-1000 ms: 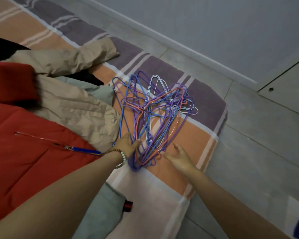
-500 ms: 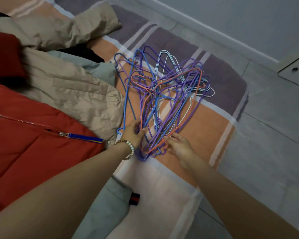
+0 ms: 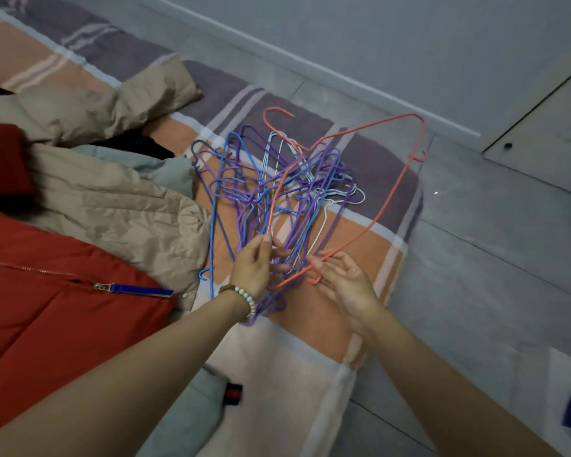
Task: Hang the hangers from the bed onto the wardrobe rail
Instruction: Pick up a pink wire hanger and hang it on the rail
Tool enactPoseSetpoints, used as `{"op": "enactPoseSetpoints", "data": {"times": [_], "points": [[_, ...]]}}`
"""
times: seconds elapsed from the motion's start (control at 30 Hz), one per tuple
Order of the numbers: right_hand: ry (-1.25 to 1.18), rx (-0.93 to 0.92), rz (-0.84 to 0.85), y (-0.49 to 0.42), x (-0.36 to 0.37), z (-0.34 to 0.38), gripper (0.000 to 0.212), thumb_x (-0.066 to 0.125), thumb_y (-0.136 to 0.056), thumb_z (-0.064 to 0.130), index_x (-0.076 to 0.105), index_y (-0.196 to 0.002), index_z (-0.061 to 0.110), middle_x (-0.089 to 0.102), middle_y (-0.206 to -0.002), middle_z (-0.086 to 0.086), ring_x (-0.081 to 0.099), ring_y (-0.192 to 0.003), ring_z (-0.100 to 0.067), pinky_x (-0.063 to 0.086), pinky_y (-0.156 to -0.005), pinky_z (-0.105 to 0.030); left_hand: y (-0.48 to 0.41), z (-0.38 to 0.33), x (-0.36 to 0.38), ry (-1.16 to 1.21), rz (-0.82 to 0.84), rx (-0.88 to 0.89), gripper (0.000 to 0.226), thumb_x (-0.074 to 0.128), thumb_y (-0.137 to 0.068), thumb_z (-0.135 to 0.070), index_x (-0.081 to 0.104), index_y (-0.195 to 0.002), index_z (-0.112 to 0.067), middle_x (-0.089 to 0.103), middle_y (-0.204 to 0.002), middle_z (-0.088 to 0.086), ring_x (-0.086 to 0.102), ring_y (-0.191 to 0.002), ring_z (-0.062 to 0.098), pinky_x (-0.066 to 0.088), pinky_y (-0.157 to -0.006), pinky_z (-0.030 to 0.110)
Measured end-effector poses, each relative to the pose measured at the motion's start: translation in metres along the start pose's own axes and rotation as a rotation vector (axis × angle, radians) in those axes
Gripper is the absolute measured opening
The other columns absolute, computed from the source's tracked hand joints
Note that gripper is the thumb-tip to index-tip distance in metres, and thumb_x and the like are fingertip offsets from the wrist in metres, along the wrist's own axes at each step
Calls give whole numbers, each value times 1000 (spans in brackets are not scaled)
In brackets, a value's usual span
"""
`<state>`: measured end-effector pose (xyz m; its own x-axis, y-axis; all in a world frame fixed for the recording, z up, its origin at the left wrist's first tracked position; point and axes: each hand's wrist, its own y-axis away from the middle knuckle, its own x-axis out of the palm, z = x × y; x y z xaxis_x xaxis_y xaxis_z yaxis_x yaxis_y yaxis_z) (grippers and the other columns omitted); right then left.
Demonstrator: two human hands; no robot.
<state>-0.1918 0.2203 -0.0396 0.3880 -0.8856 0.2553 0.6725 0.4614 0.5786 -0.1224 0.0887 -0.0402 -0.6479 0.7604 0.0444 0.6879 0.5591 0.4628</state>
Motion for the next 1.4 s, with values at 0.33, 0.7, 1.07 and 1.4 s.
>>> {"op": "enactPoseSetpoints", "data": {"times": [0.33, 0.7, 1.07, 1.4], "points": [[403, -64, -82, 103, -78, 141, 6, 56, -91, 12, 54, -91, 7, 63, -77, -7, 60, -41, -4, 48, -44, -17, 66, -122, 118, -119, 251, 215, 32, 33, -99, -33, 48, -76, -16, 64, -58, 5, 51, -38, 14, 46, -39, 23], [343, -671, -292, 302, -135, 347, 13, 54, -92, 17, 66, -98, 16, 69, -82, 3, 64, -64, -5, 52, -60, -16, 214, -298, 252, -322, 778, 510, 38, 39, -94, -34, 49, -65, -13, 60, -48, 3, 59, -42, 16, 44, -38, 22], [230, -1098, -545, 564, -234, 445, 12, 55, -91, 20, 65, -90, 12, 70, -82, -3, 67, -69, -11, 53, -63, -20, 444, -419, 410, -383, 1196, 889, 46, 33, -83, -52, 51, -68, -12, 59, -49, 2, 65, -56, 25, 49, -41, 24], [117, -1281, -861, 775, -361, 440, 8, 61, -88, 19, 64, -93, 13, 72, -80, -1, 68, -73, -11, 53, -66, -20, 668, -405, 550, -331, 1377, 1067, 45, 31, -93, -45, 48, -70, -11, 63, -52, 4, 66, -55, 20, 46, -37, 23]]}}
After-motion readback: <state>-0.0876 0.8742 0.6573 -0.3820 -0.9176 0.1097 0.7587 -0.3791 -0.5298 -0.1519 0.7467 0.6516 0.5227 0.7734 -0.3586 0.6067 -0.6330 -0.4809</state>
